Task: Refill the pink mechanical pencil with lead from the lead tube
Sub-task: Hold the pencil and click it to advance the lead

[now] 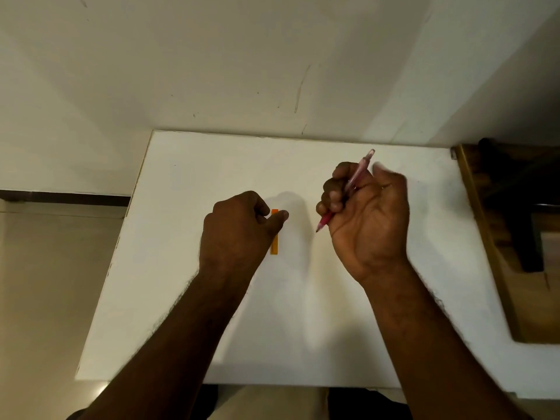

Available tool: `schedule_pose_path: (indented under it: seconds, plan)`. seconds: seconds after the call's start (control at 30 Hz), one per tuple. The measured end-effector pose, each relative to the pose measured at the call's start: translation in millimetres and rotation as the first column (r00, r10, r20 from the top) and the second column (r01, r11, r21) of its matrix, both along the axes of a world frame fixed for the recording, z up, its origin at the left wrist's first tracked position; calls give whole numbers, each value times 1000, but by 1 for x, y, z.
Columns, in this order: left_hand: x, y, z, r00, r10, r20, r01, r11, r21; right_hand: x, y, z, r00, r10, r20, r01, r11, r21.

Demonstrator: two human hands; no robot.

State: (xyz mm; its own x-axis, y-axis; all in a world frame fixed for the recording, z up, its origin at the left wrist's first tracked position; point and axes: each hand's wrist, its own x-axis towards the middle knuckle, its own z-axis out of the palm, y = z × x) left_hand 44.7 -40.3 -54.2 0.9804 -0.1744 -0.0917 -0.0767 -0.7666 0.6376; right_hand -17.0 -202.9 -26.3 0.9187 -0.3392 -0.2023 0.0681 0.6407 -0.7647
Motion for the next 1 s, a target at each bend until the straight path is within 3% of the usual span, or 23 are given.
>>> schedule_pose_path:
  seconds: [0.17,0.33,1.0]
  plan:
    - [0,0,-1,1000,-10,-7,10,1000,-5,-4,-6,-2,999,-38,4,36,968,249]
    - [0,1,-2,1000,-22,-18,22,1000,9,-6,-8,-4,994,-109,11,96,913,397]
    - [1,3,-5,999,-33,-31,34,999,23,-4,-5,-10,987,-158,11,140,903,407]
